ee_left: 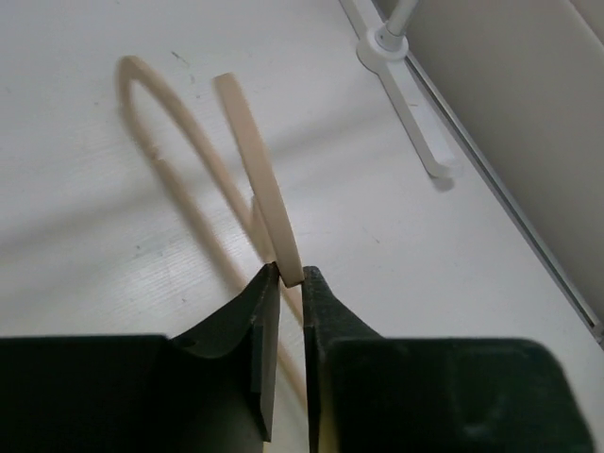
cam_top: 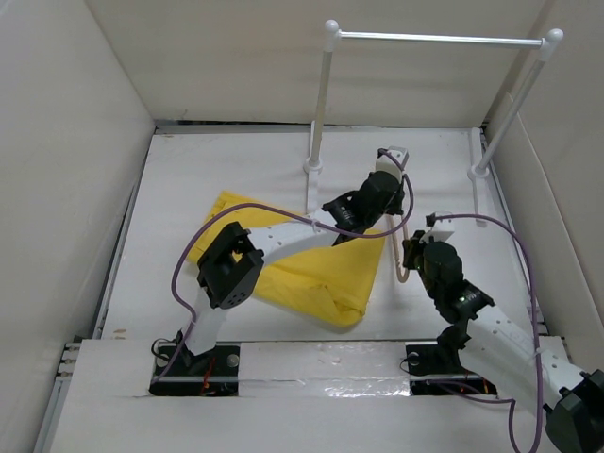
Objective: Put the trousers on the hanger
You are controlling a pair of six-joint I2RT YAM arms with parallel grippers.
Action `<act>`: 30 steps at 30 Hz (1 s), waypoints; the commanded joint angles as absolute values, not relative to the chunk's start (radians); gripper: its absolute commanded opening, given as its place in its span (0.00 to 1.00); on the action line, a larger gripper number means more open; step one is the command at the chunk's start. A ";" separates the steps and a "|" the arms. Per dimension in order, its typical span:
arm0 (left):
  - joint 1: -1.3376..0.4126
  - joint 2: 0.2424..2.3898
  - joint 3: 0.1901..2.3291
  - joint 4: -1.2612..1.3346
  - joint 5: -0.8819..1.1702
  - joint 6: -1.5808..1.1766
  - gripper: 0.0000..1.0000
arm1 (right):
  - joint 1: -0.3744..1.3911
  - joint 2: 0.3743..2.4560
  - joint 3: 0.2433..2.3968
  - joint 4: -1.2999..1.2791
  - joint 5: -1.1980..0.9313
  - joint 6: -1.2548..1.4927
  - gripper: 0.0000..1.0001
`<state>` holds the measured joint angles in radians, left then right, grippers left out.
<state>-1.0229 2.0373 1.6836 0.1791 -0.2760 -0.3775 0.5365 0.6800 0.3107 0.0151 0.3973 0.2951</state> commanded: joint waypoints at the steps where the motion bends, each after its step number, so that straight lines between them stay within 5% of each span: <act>1: -0.994 2.005 1.680 0.195 -0.374 -0.350 0.03 | 0.538 0.654 0.304 0.051 0.397 0.301 0.00; 4: -0.994 1.996 1.651 0.216 -0.402 -0.338 0.00 | 0.538 0.631 0.310 0.015 0.397 0.302 0.01; 8: -0.994 1.954 1.582 0.277 -0.390 -0.353 0.00 | 0.538 0.594 0.313 -0.039 0.387 0.305 0.43; 11: -0.994 1.887 1.456 0.383 -0.322 -0.399 0.00 | 0.548 0.540 0.324 -0.098 0.365 0.305 0.61; 17: -1.046 1.780 1.277 0.492 -0.316 -0.462 0.00 | 0.548 0.408 0.370 -0.187 0.304 0.299 0.68; 21: -1.046 1.712 1.151 0.557 -0.336 -0.525 0.00 | 0.548 0.379 0.373 -0.202 0.268 0.308 0.60; 22: -1.046 1.701 1.105 0.563 -0.344 -0.546 0.00 | 0.548 0.383 0.371 -0.204 0.264 0.310 0.51; 23: -1.046 1.674 1.076 0.592 -0.344 -0.560 0.00 | 0.548 0.399 0.362 -0.199 0.256 0.310 0.26; 26: -1.055 1.620 0.956 0.664 -0.331 -0.627 0.00 | 0.548 0.439 0.318 -0.140 0.180 0.334 0.00; 30: -1.086 1.585 0.865 0.695 -0.359 -0.686 0.00 | 0.558 0.564 0.256 -0.011 0.111 0.382 0.00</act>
